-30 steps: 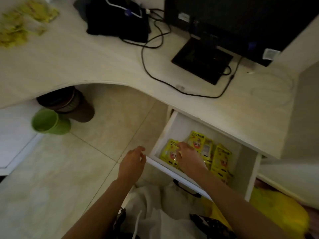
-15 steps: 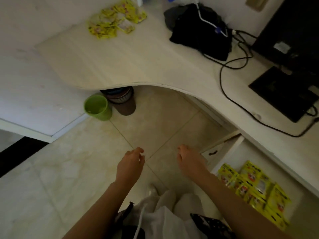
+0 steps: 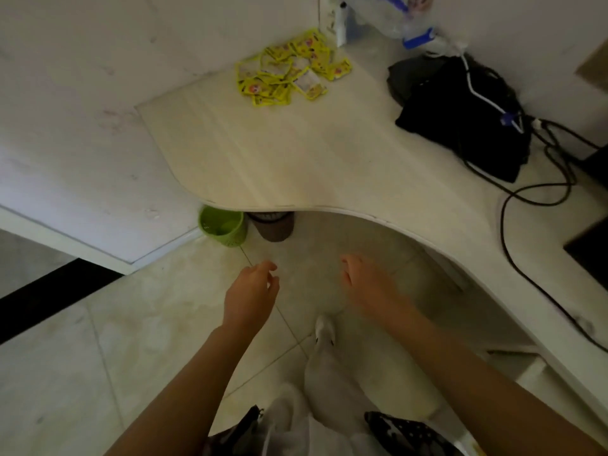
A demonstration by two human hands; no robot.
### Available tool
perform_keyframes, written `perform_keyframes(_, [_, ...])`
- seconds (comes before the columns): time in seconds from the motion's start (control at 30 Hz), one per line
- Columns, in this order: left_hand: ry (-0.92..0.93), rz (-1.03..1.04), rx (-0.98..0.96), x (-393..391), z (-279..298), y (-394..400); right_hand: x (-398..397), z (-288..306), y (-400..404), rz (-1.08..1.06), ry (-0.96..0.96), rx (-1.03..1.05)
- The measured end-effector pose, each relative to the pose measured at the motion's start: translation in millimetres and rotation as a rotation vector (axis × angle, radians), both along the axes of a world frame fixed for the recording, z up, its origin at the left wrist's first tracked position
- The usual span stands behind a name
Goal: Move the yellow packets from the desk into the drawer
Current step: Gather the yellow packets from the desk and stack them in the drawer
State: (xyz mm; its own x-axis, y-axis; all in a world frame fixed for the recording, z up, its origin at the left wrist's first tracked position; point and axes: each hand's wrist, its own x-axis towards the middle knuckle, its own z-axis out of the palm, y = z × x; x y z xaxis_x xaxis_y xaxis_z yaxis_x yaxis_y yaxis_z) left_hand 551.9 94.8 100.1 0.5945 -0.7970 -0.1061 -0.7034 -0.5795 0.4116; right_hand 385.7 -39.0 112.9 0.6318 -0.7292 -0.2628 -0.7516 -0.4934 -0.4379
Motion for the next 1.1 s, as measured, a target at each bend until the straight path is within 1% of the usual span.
perform_keyframes(0.23, [0.000, 0.081, -0.046, 60.1, 12.0, -86.6, 82.6, 7.9, -98.7, 0.136, -0.020, -0.088])
perform_keyframes(0.47, [-0.004, 0.139, -0.048, 120.5, 22.5, -155.4, 158.7, 22.9, -179.0, 0.213, -0.027, -0.107])
perform_keyframes(0.67, [-0.028, 0.132, -0.035, 176.9, 25.5, -206.5, 214.7, 26.9, -233.3, 0.217, -0.041, -0.101])
perform_keyframes(0.9, [-0.027, 0.057, -0.023, 259.3, 26.8, -262.0, 277.0, 22.2, -283.9, 0.157, -0.029, -0.129])
perform_keyframes(1.1, [0.025, 0.018, 0.032, 326.8, 19.4, -308.4, 320.2, 20.4, -323.2, 0.111, 0.042, -0.147])
